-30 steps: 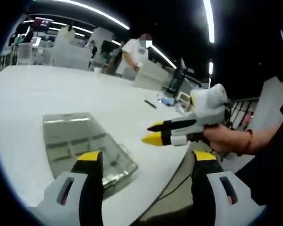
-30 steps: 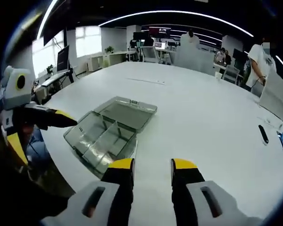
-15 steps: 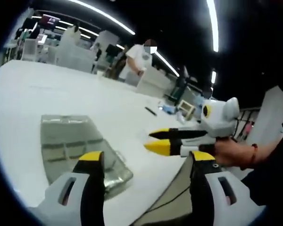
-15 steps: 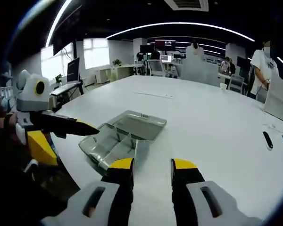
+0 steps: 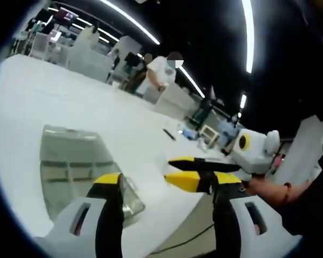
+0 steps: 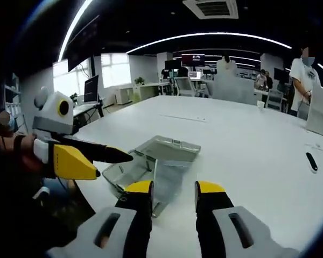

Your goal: Insert the divider into the dual guide fixture by aligning both edges with the guide slots and pushing it downward to the bottom, including one-sided entry, uneven engagement, binding, and posture correction.

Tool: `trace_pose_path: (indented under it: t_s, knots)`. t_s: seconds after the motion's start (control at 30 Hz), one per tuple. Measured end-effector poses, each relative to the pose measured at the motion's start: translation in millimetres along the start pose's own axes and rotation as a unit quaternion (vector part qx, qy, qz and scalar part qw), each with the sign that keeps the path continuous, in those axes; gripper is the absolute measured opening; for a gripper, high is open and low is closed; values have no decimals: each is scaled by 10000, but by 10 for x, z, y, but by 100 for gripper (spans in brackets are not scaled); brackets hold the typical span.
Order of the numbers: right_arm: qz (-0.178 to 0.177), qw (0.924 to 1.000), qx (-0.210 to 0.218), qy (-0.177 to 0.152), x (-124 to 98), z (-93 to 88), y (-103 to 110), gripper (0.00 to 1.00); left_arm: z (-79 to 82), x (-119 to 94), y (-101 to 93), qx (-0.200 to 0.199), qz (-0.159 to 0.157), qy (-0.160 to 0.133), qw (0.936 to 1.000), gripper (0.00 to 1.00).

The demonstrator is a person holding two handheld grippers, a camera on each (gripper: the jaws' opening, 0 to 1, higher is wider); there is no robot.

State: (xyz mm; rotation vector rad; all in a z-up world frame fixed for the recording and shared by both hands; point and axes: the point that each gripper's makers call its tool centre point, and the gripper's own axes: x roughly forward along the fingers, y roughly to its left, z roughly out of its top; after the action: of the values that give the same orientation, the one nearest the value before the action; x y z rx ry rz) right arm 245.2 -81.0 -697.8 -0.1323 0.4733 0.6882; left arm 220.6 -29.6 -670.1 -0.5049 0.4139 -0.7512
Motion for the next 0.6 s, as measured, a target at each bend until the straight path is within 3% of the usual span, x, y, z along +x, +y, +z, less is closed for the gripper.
trace_pose_path:
  t_s: [0.33,0.47,0.6]
  knots:
    - [217,9995,-66,-235,3,91,144,26,91,43,-50,-193,-180,-135,9996,50]
    - [237,9991,-85,-328,-7,133,167,26,113,53,-35,-350,-245,-167,9989,40]
    - [313,9989,-77,-341,-4,134,196,26,135,53,-20,-451,-226,-220,9985,37]
